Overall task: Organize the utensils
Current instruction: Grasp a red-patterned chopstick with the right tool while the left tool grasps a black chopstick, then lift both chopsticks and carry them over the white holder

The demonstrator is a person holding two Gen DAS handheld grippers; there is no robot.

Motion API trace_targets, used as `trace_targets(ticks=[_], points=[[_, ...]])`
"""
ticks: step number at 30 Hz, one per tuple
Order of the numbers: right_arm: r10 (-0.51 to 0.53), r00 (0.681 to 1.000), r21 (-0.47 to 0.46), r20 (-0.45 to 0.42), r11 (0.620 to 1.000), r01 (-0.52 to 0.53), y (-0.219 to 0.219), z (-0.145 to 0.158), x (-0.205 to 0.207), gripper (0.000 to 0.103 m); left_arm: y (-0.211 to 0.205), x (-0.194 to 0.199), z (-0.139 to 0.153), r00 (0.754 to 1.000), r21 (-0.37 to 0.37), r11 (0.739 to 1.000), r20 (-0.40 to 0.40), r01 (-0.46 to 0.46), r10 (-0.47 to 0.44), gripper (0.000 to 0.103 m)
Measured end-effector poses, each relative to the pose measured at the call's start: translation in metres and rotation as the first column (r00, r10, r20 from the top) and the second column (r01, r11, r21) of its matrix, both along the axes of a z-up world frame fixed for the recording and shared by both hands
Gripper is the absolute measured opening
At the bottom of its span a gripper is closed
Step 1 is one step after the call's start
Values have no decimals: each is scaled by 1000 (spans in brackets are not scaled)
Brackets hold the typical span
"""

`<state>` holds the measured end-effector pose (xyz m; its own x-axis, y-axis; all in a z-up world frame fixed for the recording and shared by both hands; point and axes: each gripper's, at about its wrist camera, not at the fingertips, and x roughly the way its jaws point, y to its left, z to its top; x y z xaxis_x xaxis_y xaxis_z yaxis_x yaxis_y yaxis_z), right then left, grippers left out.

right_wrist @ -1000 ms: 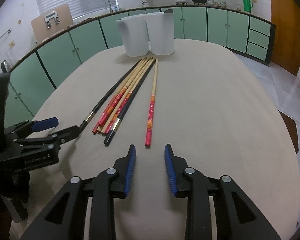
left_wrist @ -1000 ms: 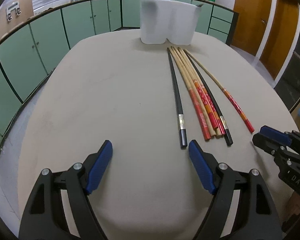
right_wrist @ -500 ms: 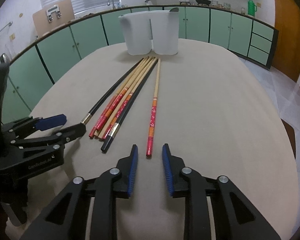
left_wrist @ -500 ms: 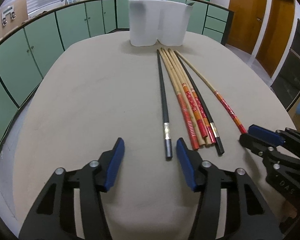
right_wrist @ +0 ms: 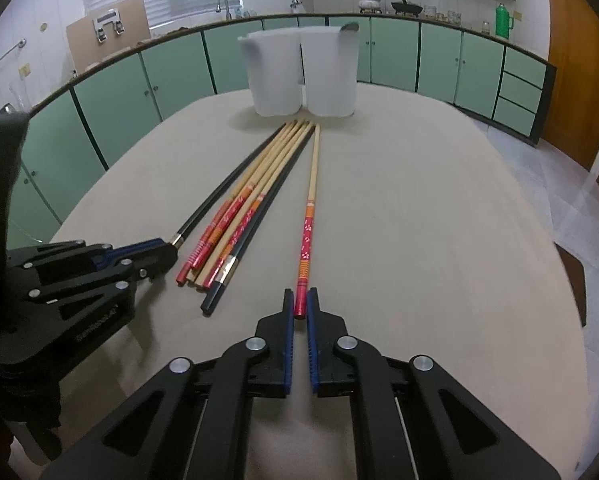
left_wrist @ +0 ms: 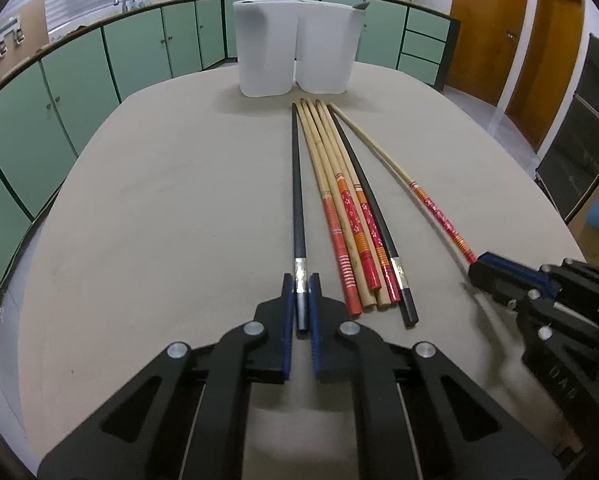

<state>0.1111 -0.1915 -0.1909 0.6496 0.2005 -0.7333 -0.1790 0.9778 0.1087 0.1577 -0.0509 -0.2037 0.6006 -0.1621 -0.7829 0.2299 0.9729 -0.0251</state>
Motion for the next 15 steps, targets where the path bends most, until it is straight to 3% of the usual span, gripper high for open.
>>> trace_targets(ticks=[6, 15], points=[[-5, 998, 16, 63, 1000, 4, -11, 28, -6, 6, 10, -13, 31, 998, -1, 1000, 68, -7, 7, 6], [6, 979, 21, 202, 1000, -11, -23, 92, -9, 6, 23, -23, 110, 973, -35, 999, 231, 0, 8, 6]])
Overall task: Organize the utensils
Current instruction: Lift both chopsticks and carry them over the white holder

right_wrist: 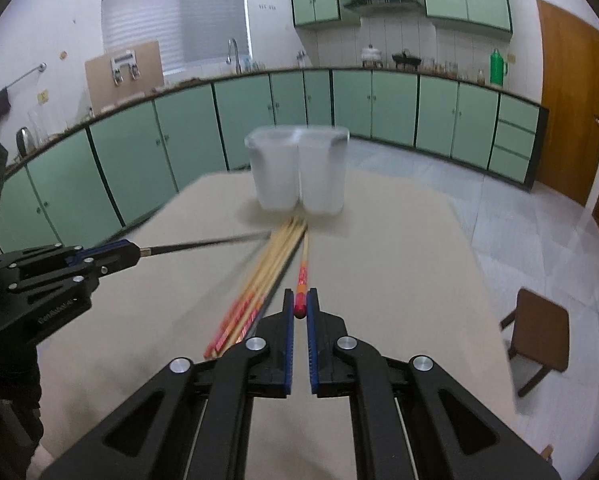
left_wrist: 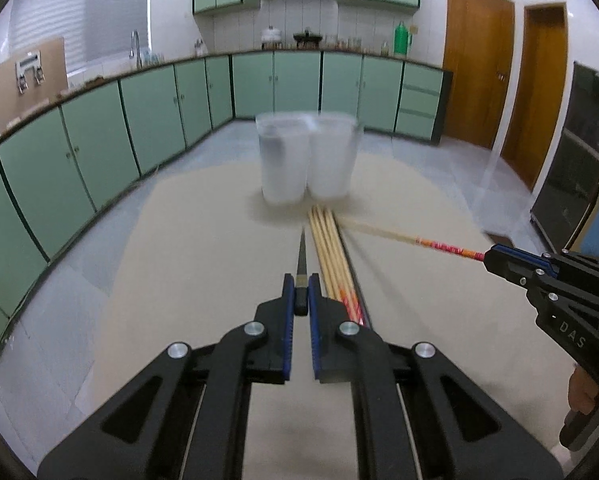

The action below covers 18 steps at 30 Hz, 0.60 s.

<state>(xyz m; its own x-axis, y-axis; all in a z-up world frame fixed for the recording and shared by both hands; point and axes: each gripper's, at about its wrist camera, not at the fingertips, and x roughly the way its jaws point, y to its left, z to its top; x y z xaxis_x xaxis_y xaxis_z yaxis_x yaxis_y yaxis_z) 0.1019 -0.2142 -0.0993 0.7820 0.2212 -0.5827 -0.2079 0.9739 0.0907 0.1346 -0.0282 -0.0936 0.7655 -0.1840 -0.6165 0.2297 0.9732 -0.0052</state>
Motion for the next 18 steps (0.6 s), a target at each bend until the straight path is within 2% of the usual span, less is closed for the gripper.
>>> trace_targets(ticks=[6, 10, 18], points=[[24, 996, 1, 80, 1000, -25, -3, 43, 9, 6, -1, 6, 39, 997, -24, 1000, 77, 21, -19, 6], [39, 994, 13, 98, 999, -41, -3, 64, 23, 6, -2, 12, 58, 993, -32, 999, 114, 36, -32, 6], [88, 988, 8, 128, 996, -90, 2, 103, 45, 6, -9, 15, 80, 984, -41, 996, 159, 85, -78, 6]])
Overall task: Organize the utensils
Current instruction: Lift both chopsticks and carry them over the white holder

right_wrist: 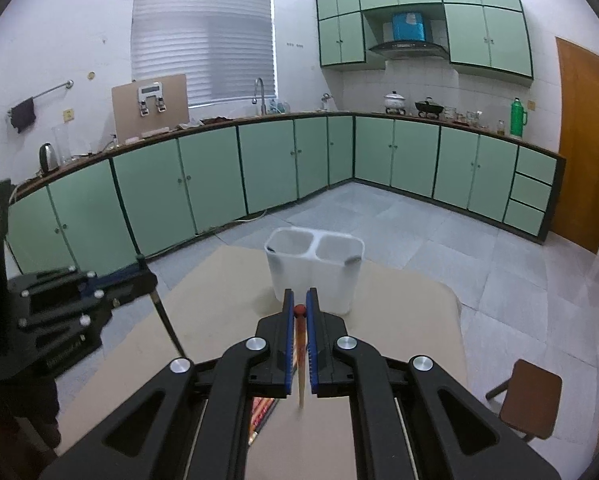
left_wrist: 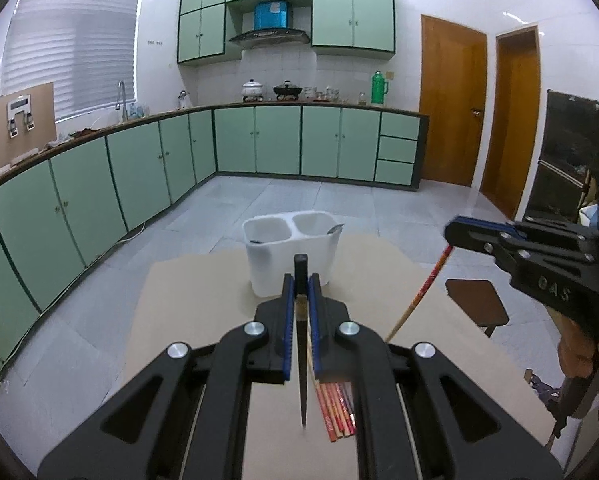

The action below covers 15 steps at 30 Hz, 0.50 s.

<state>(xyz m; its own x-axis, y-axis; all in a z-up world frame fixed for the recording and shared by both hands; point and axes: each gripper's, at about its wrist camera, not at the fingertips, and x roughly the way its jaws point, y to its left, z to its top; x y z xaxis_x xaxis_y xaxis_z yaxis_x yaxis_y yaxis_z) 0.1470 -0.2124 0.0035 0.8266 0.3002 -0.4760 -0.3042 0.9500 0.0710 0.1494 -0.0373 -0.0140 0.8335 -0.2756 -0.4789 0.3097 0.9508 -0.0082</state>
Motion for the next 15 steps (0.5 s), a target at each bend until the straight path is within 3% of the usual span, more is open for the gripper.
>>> trace_targets(ticks=[9, 15], points=[[46, 998, 83, 33, 995, -49, -12, 42, 19, 6, -3, 11, 31, 997, -34, 999, 70, 27, -25, 6], [23, 991, 95, 129, 995, -36, -17, 84, 43, 6, -10, 43, 71, 987, -56, 998, 162, 18, -9, 6]])
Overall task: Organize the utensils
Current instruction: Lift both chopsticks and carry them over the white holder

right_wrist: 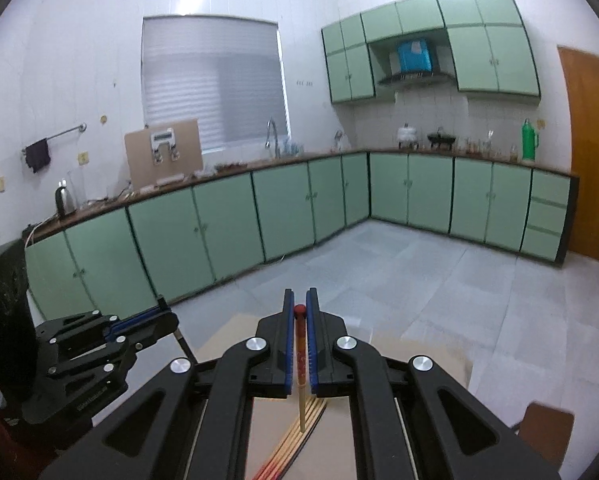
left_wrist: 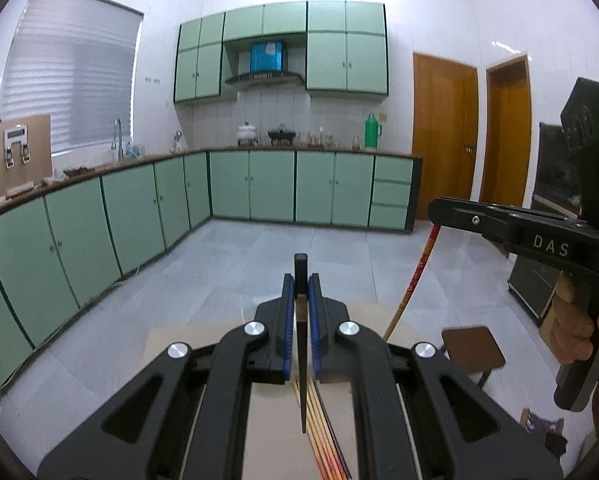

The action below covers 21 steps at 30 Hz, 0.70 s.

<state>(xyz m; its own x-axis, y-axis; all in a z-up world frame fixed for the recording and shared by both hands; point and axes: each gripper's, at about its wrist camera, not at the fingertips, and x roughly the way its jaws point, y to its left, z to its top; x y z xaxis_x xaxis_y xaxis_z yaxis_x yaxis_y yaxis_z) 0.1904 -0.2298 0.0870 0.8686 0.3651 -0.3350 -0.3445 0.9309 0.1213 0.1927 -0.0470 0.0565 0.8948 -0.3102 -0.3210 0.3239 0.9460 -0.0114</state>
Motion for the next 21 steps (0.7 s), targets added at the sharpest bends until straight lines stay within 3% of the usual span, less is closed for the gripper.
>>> trace_targets(ticks=[7, 11, 21], points=[[-80, 993, 22, 88, 997, 79, -2, 31, 48, 5, -20, 55, 35, 993, 5, 999, 116, -35, 34, 6], [-113, 987, 15, 118, 994, 112, 2, 30, 79, 5, -34, 92, 35, 990, -8, 999, 134, -40, 41, 6], [-152, 988, 0, 23, 988, 152, 6, -28, 149, 5, -46, 171, -25, 996, -2, 997, 43, -74, 74, 6]])
